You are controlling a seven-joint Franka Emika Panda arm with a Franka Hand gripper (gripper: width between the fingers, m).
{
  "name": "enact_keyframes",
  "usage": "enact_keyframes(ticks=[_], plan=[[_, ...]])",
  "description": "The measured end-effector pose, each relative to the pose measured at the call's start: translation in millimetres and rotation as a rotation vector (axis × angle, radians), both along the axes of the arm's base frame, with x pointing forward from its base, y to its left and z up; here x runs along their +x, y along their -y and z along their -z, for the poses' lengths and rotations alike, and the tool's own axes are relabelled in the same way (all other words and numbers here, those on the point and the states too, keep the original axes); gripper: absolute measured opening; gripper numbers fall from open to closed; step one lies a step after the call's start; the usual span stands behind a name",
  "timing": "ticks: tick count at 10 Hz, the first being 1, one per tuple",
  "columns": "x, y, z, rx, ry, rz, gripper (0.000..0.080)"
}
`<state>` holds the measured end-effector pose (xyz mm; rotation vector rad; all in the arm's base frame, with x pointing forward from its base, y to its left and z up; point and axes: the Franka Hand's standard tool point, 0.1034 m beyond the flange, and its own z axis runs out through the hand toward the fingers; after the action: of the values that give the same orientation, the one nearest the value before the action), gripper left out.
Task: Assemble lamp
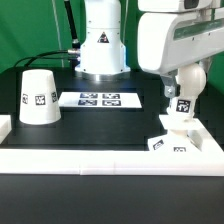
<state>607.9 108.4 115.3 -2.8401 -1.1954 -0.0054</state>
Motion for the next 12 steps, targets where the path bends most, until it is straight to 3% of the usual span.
enact_keyframes(ticks=[4, 5, 7, 12], plan=[[-0.3, 2.5, 1.3, -0.008, 0.003, -0.103, 0.0661], [-0.2, 2.6, 1.3, -0.008, 0.003, -0.103, 0.0577], [-0.2, 2.6, 1.3, -0.007, 0.003, -0.099, 0.0577], [0.8, 2.6, 1.4, -0.011, -0.01, 0.266, 0.0577]])
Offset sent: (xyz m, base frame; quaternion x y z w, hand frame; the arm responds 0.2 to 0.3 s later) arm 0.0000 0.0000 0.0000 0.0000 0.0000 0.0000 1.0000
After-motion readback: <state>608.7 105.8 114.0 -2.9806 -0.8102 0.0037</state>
